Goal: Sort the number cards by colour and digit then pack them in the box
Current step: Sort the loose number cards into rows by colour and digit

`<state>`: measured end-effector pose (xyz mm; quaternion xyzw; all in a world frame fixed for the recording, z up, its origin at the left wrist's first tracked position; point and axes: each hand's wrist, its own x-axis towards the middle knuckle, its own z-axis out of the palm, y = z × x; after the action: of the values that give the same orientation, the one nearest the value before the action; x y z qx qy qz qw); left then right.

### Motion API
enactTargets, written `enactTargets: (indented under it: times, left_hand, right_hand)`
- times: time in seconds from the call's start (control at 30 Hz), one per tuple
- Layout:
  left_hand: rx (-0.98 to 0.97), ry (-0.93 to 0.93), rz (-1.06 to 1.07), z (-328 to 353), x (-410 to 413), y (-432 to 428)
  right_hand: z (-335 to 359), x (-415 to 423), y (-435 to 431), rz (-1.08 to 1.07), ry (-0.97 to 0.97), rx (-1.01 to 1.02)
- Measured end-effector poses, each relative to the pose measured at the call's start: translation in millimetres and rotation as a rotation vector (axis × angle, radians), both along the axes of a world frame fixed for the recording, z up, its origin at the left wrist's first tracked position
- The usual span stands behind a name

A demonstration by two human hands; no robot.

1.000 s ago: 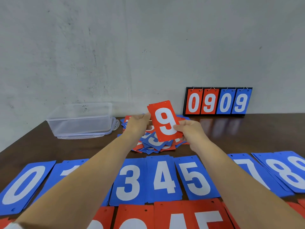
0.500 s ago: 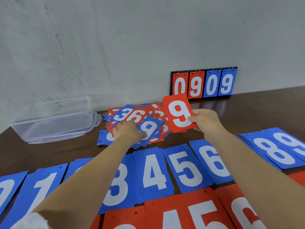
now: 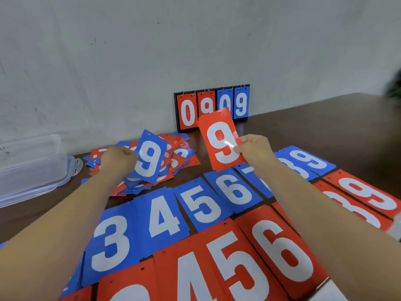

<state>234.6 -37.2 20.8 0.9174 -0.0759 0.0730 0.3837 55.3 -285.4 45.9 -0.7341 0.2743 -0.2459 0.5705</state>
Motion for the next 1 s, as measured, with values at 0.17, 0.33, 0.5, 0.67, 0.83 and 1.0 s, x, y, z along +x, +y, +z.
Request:
enactTargets:
  times: [0.17, 0.33, 0.5, 0.67, 0.83, 1.0]
  left_hand:
    - [-0.241, 0.065, -0.050, 16.3, -18.7, -3.8]
    - [-0.357, 0.132, -0.113, 35.1, -47.8, -32.7]
    - [-0.392, 0.199, -0.193, 45.4, -83.1, -74.5]
    - [-0.425, 0.259, -0.223, 46.9, -117.6, -127.7]
    - [-0.450, 0.289, -0.253, 38.7, -148.9, -197.7]
    - [-0.442, 0.306, -0.283, 27.6, -180.9, -270.7]
  right_hand:
    - [-1.8, -25.0, -14.6, -0.070, -0.011, 0.000]
    - [-4.5, -50.0, -39.4, -0.116, -0.035, 0.014]
    - [-3.6, -73.3, -77.6, -0.111, -0.058, -0.009]
    - [-5.2, -104.4, -127.1, -0.088, -0.062, 0.023]
    - [-4.6, -147.8, -191.7, -0.131, -0.073, 0.050]
    - [-18.1, -183.3, -241.6, -0.160, -0.025, -0.054]
